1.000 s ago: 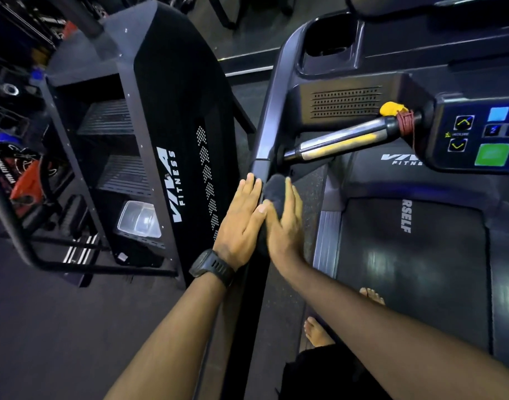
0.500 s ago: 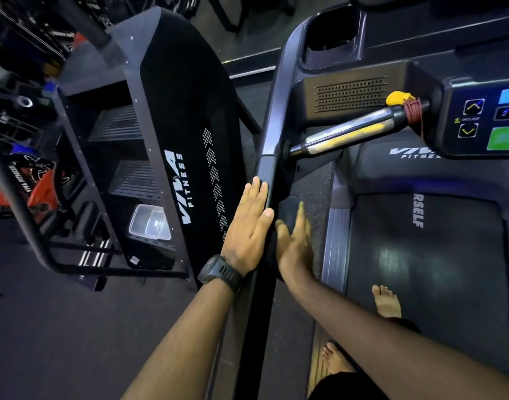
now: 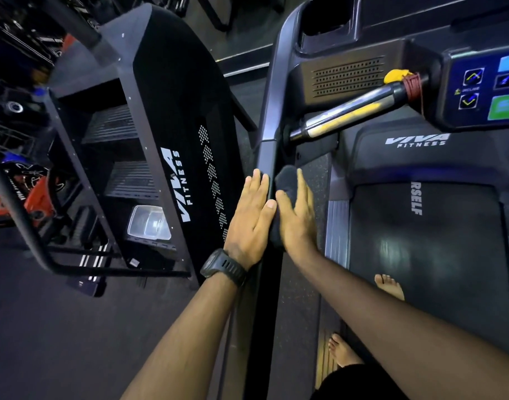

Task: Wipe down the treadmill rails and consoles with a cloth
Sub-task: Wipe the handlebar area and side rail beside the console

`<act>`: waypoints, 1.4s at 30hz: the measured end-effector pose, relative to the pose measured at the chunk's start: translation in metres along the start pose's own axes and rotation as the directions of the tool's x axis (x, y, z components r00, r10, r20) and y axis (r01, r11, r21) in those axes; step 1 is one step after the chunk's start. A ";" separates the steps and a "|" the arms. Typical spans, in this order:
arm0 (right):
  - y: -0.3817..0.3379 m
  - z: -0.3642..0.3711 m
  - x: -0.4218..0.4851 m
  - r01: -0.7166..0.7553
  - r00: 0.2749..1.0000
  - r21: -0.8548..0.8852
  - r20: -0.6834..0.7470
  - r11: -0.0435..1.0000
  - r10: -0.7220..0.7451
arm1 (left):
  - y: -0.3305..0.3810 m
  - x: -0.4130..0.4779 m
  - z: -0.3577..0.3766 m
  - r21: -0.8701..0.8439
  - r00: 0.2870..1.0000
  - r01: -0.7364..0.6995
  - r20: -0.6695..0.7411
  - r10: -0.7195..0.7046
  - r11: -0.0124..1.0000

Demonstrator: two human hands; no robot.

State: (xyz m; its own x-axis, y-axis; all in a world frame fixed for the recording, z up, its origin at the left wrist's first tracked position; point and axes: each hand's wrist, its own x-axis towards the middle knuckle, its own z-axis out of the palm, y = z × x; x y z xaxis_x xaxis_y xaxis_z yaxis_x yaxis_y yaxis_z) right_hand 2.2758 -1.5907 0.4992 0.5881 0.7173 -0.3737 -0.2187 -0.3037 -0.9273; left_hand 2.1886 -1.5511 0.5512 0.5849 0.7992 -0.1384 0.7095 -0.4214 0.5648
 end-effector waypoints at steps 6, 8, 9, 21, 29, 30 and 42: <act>0.001 0.002 -0.036 0.028 0.999 -0.006 -0.021 1.000 -0.028 | -0.001 -0.002 0.000 0.003 1.000 0.003 0.003 -0.003 1.000; 0.000 0.003 -0.025 0.106 0.994 0.010 -0.037 0.994 -0.106 | -0.001 -0.001 -0.001 0.000 1.000 0.004 0.002 -0.004 1.000; 0.002 0.003 -0.015 0.054 0.998 0.014 -0.035 0.998 -0.054 | -0.001 -0.002 0.000 -0.006 1.000 0.002 0.000 -0.002 1.000; 0.014 0.003 -0.022 -0.107 0.994 0.018 -0.031 0.994 0.108 | -0.004 -0.012 0.002 -0.028 1.000 -0.014 -0.010 0.014 1.000; 0.009 0.004 -0.030 0.044 0.998 0.039 -0.038 0.998 -0.043 | -0.007 -0.016 0.001 -0.016 1.000 -0.019 -0.011 0.019 1.000; 0.013 0.003 -0.026 -0.022 0.999 0.030 -0.033 0.999 0.023 | -0.007 -0.017 0.002 -0.019 1.000 -0.018 -0.010 0.018 1.000; 0.028 0.005 -0.038 -0.242 0.969 0.028 -0.033 0.970 0.243 | -0.007 -0.031 0.003 -0.022 1.000 -0.014 -0.002 0.014 1.000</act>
State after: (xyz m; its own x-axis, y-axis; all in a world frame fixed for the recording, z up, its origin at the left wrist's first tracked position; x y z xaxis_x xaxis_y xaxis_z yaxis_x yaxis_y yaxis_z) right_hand 2.2440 -1.6233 0.4875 0.5428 0.6005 -0.5872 -0.3767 -0.4508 -0.8093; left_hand 2.1667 -1.5743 0.5485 0.5937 0.7943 -0.1287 0.6927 -0.4231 0.5841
